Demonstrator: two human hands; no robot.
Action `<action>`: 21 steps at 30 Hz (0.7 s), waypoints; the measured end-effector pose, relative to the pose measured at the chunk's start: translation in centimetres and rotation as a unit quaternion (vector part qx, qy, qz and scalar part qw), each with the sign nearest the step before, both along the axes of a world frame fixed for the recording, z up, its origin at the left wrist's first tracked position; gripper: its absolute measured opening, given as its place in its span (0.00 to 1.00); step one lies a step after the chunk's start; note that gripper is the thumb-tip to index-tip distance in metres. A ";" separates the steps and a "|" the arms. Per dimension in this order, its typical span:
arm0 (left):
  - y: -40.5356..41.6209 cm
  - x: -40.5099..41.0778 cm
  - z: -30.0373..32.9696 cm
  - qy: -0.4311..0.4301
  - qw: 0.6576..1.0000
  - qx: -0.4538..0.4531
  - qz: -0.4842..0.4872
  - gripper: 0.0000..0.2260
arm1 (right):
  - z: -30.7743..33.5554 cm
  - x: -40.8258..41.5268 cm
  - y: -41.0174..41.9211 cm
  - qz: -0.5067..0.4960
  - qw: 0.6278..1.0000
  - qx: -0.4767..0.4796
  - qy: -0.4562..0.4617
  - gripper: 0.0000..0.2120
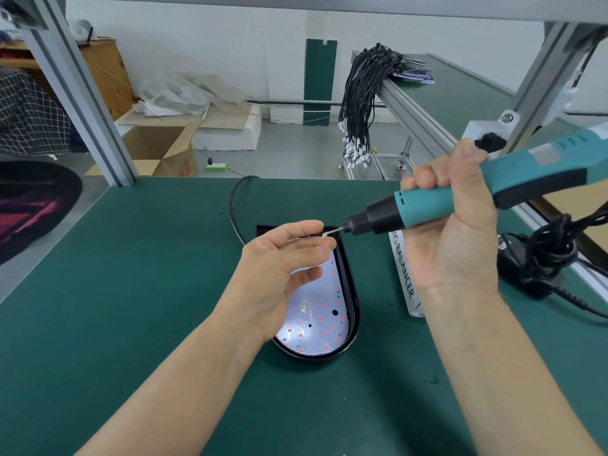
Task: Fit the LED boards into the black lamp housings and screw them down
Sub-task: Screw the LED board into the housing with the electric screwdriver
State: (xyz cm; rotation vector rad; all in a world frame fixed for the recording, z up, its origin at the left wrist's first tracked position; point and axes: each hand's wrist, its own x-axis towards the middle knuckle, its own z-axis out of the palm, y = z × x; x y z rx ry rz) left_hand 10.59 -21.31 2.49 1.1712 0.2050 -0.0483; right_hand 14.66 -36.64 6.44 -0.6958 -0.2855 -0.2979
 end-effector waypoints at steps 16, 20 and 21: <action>-0.4 -0.1 0.0 -0.011 0.999 -0.020 0.040 0.06 | -0.4 0.1 0.3 -0.001 1.000 0.006 0.010 0.11; -0.9 0.0 -0.5 -0.093 0.978 0.134 0.127 0.11 | -0.7 0.3 1.1 -0.020 0.999 0.026 0.036 0.12; -1.0 0.1 -0.6 -0.111 0.967 0.175 0.147 0.11 | -0.7 0.3 1.2 -0.025 0.998 0.037 0.051 0.12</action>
